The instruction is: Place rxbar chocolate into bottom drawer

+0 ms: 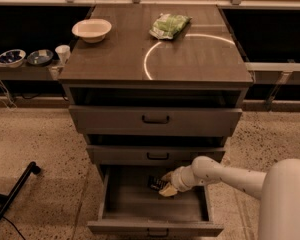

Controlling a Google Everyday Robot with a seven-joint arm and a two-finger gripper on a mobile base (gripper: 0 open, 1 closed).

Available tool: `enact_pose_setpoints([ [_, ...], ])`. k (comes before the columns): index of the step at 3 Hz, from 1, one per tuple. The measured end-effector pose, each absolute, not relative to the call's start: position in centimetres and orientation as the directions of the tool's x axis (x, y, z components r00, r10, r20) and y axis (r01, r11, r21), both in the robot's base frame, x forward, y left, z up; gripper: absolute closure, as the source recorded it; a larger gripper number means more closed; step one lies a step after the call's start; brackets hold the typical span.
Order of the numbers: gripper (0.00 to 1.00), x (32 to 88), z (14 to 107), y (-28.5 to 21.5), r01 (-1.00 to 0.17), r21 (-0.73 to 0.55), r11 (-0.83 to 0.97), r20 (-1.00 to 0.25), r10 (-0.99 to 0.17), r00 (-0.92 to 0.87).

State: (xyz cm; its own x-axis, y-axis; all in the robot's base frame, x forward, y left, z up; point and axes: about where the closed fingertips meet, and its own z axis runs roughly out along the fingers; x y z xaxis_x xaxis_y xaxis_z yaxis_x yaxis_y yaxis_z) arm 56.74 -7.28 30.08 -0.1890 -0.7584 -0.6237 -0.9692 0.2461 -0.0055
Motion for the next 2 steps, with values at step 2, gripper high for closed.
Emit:
enact_pose_setpoints([
  [2, 0.81, 59.0, 20.4, -11.4, -0.916, -0.06, 0.397, -0.57, -0.767, -0.295],
])
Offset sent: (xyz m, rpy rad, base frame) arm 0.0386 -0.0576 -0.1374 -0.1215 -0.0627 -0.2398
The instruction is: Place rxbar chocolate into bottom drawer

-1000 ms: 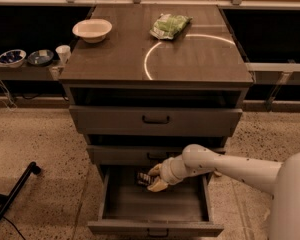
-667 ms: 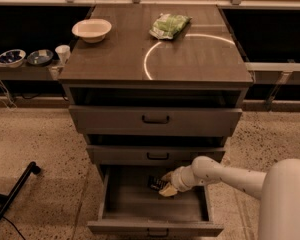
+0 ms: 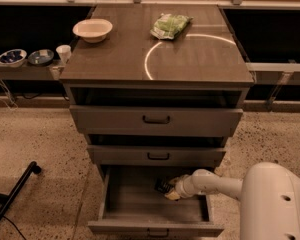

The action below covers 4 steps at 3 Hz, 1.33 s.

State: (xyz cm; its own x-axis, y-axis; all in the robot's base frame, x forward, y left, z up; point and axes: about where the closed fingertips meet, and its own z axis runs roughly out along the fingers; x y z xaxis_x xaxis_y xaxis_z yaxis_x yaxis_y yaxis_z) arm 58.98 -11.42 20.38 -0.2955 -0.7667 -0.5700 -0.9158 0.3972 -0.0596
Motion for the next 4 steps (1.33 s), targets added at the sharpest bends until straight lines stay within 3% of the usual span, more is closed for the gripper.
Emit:
enact_pose_setpoints([
  [3, 0.04, 59.4, 13.9, -12.7, -0.887, -0.06, 0.457, -0.588, -0.735, -0.339],
  [4, 0.0, 59.4, 13.9, -12.7, -0.887, -0.06, 0.457, -0.588, -0.734, -0.339],
])
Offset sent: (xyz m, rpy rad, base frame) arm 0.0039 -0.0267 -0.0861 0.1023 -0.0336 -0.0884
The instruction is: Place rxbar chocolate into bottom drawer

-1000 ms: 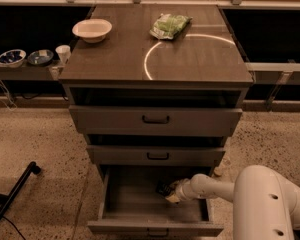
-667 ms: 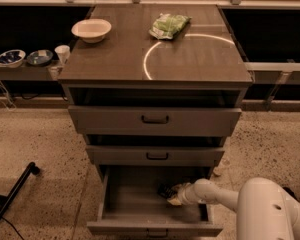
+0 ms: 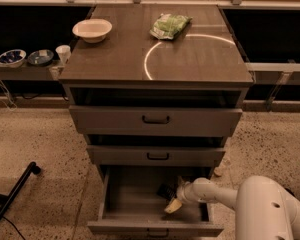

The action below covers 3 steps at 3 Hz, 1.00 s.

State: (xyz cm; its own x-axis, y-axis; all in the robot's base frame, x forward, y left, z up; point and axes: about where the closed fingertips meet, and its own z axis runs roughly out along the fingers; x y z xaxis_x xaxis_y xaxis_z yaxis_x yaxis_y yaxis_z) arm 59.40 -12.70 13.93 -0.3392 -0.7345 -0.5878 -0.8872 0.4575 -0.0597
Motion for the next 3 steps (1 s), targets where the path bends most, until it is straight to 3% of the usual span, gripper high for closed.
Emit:
enact_pose_setpoints([
  [3, 0.0, 54.3, 23.3, -14.9, -0.913, -0.009, 0.409, -0.614, -0.723, -0.318],
])
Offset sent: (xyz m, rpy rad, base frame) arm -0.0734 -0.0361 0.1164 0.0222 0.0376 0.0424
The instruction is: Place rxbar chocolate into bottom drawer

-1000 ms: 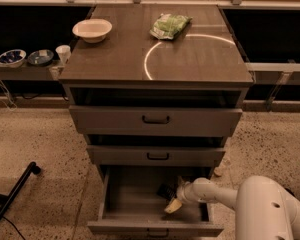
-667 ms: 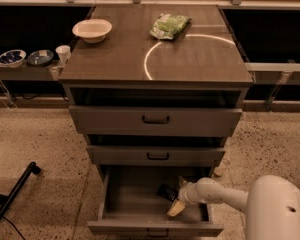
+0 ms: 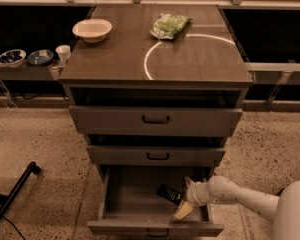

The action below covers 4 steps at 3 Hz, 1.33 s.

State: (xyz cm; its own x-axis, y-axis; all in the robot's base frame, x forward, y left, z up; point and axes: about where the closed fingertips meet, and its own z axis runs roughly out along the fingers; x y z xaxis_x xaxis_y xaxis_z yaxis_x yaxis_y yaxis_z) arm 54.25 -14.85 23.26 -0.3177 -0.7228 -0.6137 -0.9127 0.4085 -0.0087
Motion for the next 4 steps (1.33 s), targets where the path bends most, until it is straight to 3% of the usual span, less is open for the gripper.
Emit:
enact_pose_setpoints([
  [2, 0.0, 54.0, 23.5, -15.6, -0.927, 0.033, 0.374, -0.638, -0.706, -0.307],
  [4, 0.0, 50.6, 31.4, -21.6, -0.962, -0.099, 0.253, -0.614, -0.776, -0.141],
])
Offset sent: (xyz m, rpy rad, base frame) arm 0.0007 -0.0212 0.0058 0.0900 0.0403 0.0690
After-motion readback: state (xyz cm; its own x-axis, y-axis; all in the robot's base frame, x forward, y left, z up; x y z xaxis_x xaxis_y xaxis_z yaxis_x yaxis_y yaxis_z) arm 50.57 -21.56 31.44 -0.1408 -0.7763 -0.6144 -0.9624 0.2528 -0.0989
